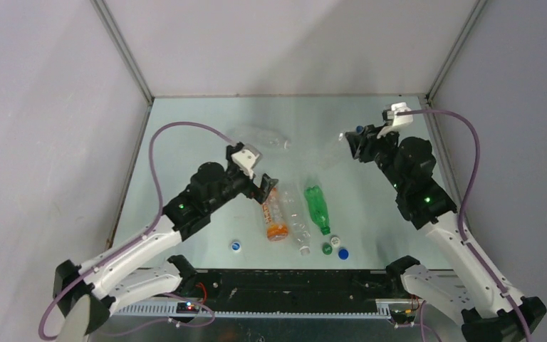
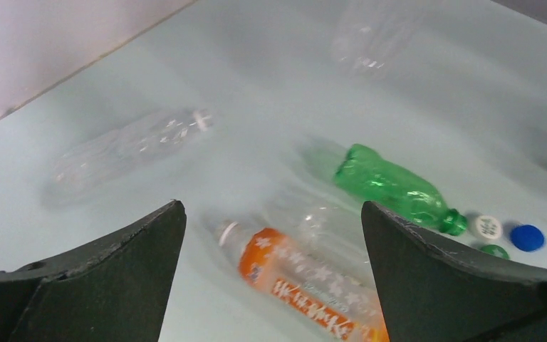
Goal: Screw on the bottle caps
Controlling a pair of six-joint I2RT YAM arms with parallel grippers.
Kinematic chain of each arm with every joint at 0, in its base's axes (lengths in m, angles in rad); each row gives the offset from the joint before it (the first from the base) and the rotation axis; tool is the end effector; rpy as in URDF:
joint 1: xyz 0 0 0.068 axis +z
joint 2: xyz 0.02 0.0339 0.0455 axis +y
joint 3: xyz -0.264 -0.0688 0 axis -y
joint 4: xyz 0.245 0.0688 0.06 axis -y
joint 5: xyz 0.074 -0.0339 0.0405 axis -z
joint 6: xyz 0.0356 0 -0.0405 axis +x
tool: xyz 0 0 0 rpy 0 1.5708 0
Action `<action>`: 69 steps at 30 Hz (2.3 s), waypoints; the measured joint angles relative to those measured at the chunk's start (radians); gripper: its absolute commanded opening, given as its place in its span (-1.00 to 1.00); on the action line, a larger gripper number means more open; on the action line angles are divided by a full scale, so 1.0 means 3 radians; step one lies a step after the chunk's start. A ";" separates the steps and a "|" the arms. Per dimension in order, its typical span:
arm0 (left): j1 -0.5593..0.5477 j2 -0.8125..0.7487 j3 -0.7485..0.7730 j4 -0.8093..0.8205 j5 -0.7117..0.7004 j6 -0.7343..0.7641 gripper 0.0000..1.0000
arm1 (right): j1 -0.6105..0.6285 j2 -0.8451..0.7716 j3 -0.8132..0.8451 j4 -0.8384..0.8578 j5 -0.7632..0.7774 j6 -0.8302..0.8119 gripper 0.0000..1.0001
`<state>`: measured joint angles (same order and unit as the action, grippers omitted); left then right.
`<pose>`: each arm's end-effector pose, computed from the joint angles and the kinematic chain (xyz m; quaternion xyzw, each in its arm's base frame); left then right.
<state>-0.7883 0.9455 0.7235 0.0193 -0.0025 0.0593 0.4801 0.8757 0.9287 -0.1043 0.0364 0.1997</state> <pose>0.1587 -0.1595 0.3101 0.3180 0.7068 -0.2244 0.5908 0.1796 0.0921 0.3835 -0.0889 0.7195 0.2171 0.6536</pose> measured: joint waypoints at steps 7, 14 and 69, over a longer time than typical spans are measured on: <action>0.0604 -0.0493 -0.0010 -0.0444 -0.0189 -0.0017 0.99 | -0.0863 0.0429 0.0003 0.0038 0.0058 -0.0357 -1.00; 0.0993 -0.0732 -0.0081 -0.0593 -0.0445 0.0078 1.00 | -0.1483 0.0999 0.0004 0.0366 0.0079 -0.0628 -1.00; 0.1139 -0.0949 -0.0299 -0.0493 -0.0378 0.0154 0.97 | -0.1848 0.1686 -0.0215 0.0843 0.0113 -0.0721 0.96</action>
<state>-0.4465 0.6609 0.6338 -0.1287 -0.1158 0.1055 -0.0742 1.3815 0.8642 0.1486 0.0704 -0.0166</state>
